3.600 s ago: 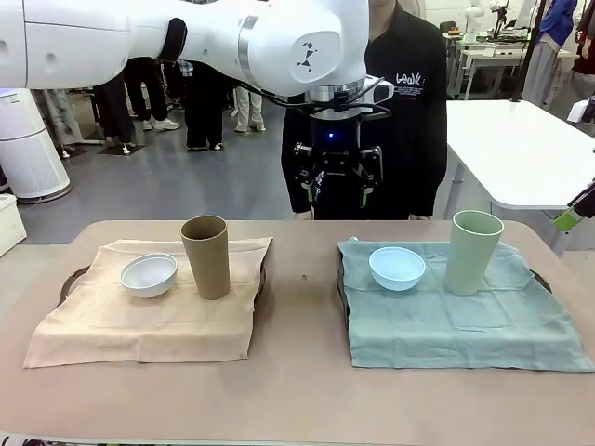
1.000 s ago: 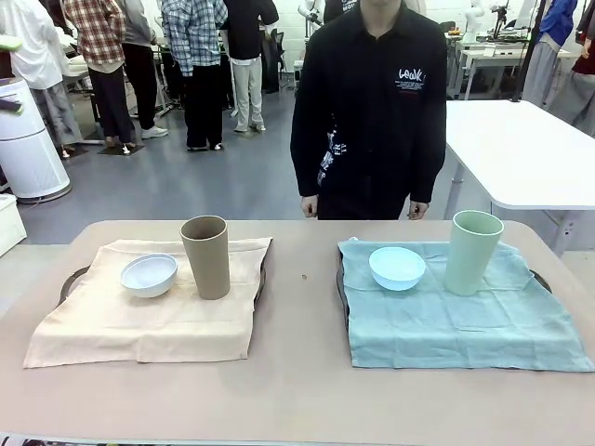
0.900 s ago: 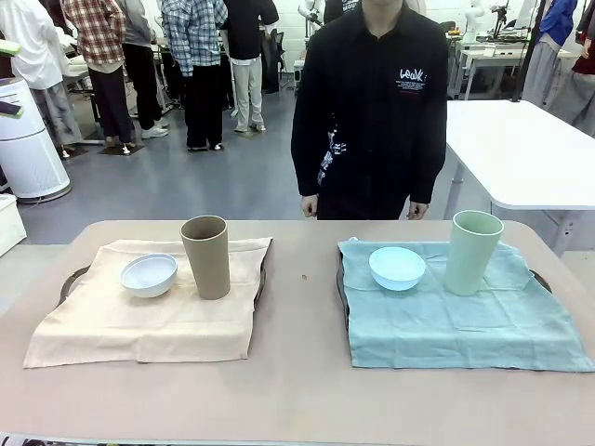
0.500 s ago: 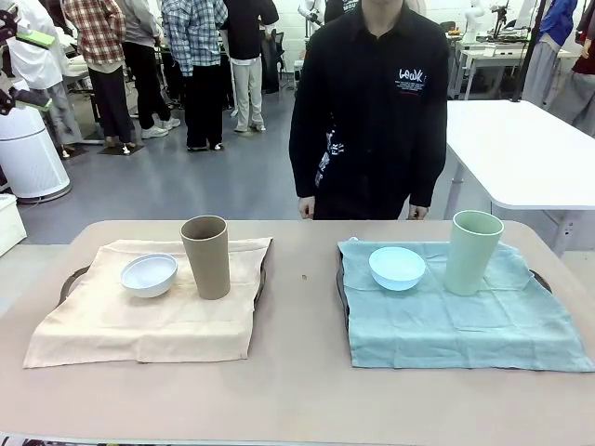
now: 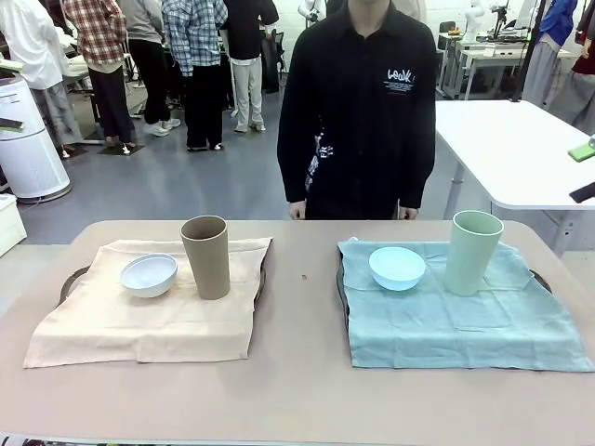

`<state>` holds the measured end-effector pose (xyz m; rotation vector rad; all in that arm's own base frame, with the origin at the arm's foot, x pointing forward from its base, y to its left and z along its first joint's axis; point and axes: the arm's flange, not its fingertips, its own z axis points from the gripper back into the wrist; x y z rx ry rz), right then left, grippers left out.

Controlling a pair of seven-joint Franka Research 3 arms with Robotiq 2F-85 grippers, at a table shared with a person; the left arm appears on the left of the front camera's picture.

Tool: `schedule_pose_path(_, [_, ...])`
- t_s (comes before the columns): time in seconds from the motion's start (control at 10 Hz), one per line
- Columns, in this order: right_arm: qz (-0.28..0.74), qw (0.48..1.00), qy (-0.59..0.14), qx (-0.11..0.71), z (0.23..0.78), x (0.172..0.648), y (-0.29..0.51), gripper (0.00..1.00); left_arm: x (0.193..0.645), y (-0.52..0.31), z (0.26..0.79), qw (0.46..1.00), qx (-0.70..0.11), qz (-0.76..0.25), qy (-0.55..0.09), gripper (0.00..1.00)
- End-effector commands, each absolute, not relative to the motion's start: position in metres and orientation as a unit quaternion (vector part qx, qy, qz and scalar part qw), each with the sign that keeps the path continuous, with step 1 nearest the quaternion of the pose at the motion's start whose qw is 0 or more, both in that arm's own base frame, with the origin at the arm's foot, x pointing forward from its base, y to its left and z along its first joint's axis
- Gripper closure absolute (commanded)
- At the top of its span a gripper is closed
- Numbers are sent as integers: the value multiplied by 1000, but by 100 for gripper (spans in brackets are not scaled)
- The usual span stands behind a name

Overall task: Set up a tray with a mat and arrange the tableware.
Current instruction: Place the Picnic Bowl and Reusable plastic cup back onto the Handle tray in front of the human's position.

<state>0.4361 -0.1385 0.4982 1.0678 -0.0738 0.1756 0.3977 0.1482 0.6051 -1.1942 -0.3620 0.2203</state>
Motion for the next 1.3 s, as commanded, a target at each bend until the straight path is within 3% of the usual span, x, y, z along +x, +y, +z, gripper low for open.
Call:
schedule_pose_path(0.0, [33, 838, -37, 544, 489, 397, -157, 0, 387, 156, 616, 792, -569, 88, -204, 1])
schedule_pose_path(0.1, [72, 808, -57, 582, 491, 384, -164, 0, 398, 148, 605, 806, -558, 103, -169, 1])
schedule_pose_path(0.2, [54, 852, -33, 519, 487, 420, -155, 0, 398, 148, 605, 806, -558, 103, -169, 1])
schedule_pose_path(1.2, [54, 852, -33, 519, 487, 420, -155, 0, 398, 148, 605, 806, -558, 103, -169, 1])
